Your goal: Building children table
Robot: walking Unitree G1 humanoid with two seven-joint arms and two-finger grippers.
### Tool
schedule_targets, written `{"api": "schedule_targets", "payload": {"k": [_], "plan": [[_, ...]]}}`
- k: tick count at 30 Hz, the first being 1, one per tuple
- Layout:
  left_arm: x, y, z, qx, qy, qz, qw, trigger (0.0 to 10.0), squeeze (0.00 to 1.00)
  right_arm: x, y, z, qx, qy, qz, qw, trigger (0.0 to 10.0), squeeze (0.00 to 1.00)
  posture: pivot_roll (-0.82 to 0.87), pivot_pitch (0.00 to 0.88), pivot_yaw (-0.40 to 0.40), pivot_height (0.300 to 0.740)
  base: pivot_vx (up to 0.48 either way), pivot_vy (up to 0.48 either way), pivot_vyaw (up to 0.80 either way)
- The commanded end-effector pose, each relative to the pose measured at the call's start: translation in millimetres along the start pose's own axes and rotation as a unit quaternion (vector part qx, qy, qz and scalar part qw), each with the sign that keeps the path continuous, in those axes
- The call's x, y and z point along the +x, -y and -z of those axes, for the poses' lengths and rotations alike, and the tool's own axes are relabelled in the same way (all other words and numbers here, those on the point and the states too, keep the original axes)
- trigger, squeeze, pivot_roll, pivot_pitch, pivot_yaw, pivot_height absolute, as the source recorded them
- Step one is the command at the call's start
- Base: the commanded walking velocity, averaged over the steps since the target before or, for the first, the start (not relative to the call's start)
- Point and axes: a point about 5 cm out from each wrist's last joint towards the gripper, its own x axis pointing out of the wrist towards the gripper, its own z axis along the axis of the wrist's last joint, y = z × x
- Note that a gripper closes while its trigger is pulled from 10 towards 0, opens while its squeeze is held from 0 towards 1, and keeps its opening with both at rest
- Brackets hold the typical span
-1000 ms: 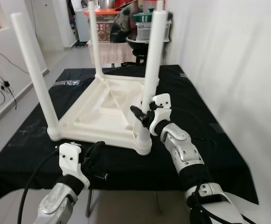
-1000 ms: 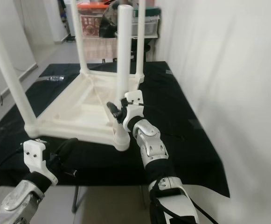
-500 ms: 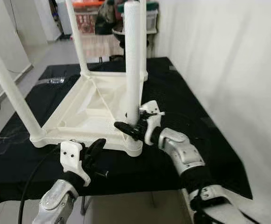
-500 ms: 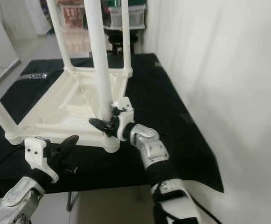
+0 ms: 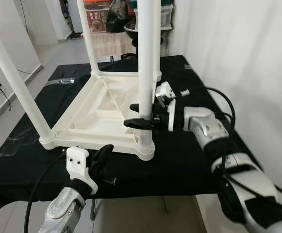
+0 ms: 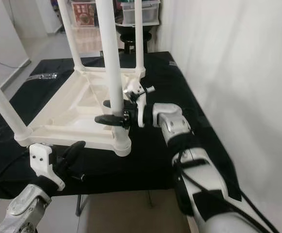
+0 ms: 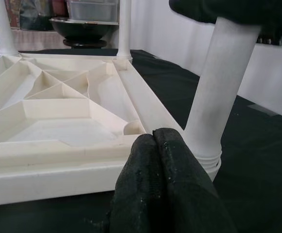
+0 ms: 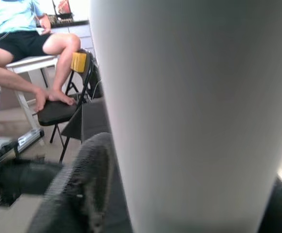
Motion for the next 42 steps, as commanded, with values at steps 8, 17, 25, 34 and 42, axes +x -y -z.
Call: {"api": "schedule_targets", "payload": {"k": [8,17,25,34,42], "plan": [[-3.4,-0.9,6.1,-0.005,-0.012,-0.008,1.000,10.0,0.00,-0.3,3.1,6.7,0.018,-0.001,0.017,1.000,0.0,0.00,-0.04,0.000,0.020,0.740,0.000,0.000,0.00],[-5.1,-0.3,6.4,-0.006,-0.012,-0.009,1.000,10.0,0.00,-12.4,13.3,28.2,0.037,0.000,0.147,0.989,0.0,0.00,-0.04,0.000,0.003,0.740,0.000,0.000,0.00],[-5.9,-3.1,6.2,-0.002,-0.015,-0.009,1.000,10.0,0.00,7.3,-16.0,91.1,0.076,-0.022,0.360,0.930,0.0,0.00,-0.04,0.000,-0.020,0.740,0.000,0.000,0.00],[-5.9,-4.5,2.6,-0.003,-0.003,-0.029,1.000,10.0,0.00,20.6,-36.5,99.0,0.074,-0.053,0.338,0.937,10.0,0.11,-0.04,0.000,0.002,0.740,0.000,0.000,0.00],[-3.2,-5.7,2.6,-0.004,-0.006,-0.020,1.000,10.0,0.00,24.9,-30.2,57.7,0.046,0.005,0.146,0.988,10.0,1.00,-0.06,0.000,0.020,0.740,0.000,0.000,0.00]]}}
